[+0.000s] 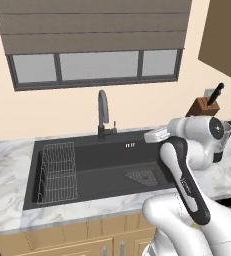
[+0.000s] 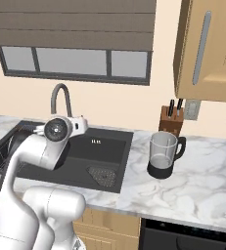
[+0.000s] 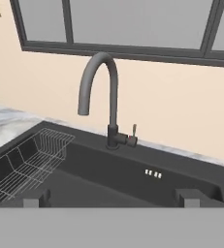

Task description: Turn on the sink faucet and place the jug under the water for a few seconds to fill it up.

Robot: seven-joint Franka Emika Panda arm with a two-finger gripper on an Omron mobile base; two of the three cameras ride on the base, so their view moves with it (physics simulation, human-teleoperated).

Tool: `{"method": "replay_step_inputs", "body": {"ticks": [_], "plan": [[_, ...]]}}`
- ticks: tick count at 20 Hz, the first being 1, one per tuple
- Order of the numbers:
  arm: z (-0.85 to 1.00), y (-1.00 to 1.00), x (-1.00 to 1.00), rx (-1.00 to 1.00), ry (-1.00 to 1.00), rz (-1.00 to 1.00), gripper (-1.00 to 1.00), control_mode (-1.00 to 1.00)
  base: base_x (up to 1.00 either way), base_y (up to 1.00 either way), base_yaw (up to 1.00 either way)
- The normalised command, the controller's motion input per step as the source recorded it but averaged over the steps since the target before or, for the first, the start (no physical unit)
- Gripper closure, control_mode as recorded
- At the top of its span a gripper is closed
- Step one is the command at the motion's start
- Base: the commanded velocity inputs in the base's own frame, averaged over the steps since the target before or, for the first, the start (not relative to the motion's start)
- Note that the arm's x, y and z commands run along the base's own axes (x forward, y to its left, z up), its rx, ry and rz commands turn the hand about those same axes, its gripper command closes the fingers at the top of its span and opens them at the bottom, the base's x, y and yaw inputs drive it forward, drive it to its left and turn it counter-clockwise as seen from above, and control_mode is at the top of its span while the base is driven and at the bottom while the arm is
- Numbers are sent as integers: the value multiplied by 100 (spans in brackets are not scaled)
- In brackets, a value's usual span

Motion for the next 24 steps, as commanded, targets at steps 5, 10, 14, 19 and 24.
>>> {"method": "replay_step_inputs", "body": {"ticks": [5,10,14,19,24], "plan": [[0,0,48,0,9,1,-100,-100,0,0,0],[0,0,40,1,2,1,-100,-100,0,0,0],[0,0,37,4,0,4,-100,-100,0,0,0],[-7,0,20,6,-6,8,-100,-100,0,0,0],[-6,0,31,3,-2,7,-100,-100,0,0,0]]}}
